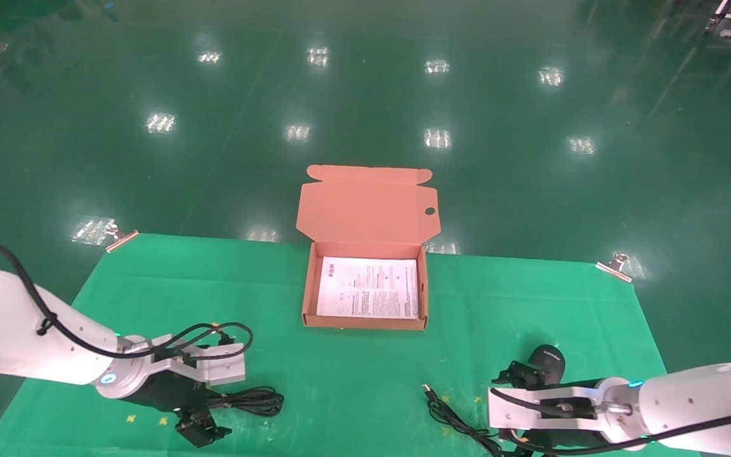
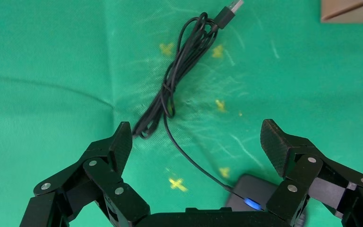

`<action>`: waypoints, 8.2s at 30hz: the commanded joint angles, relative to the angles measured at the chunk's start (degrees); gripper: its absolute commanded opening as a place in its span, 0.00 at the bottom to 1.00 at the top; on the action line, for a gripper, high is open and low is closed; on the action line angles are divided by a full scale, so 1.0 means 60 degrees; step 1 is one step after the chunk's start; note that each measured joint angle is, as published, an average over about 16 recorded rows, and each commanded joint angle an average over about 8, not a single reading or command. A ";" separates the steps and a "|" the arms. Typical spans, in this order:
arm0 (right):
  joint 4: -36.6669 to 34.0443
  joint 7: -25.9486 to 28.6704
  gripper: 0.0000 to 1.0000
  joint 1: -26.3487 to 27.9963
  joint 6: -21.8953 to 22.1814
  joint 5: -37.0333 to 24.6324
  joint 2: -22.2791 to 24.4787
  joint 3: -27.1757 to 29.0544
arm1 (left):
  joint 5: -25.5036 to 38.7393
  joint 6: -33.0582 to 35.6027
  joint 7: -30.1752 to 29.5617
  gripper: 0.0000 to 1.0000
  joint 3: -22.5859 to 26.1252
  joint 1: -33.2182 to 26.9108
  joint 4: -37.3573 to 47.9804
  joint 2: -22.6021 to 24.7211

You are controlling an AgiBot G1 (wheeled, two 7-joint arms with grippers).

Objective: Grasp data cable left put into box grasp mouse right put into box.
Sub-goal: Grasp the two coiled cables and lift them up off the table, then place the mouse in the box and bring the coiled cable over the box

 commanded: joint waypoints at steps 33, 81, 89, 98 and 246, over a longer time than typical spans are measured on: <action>-0.3167 0.0293 0.00 0.0254 0.0982 -0.0216 -0.1682 -0.0120 | -0.0971 -0.1034 0.2847 0.00 -0.0595 -0.0863 0.5197 0.1202; -0.2997 0.0293 0.00 0.0303 0.0885 -0.0163 -0.1549 -0.0075 | -0.0967 -0.0875 0.2911 0.00 -0.0582 -0.0876 0.4972 0.1101; -0.2129 0.1133 0.00 0.0585 0.0483 0.0431 -0.0619 0.0520 | -0.0958 -0.0239 0.3257 0.00 -0.0567 -0.1111 0.4107 0.0498; -0.1193 0.2125 0.00 0.1558 0.0976 0.0676 -0.0040 0.1345 | -0.0622 -0.0415 0.2814 0.00 -0.0578 -0.1620 0.1875 -0.0401; -0.4129 -0.0845 1.00 0.3841 0.4982 0.4330 -0.1038 -0.2459 | 0.0897 -0.5883 0.1564 0.00 -0.0606 -0.1057 0.1104 0.2039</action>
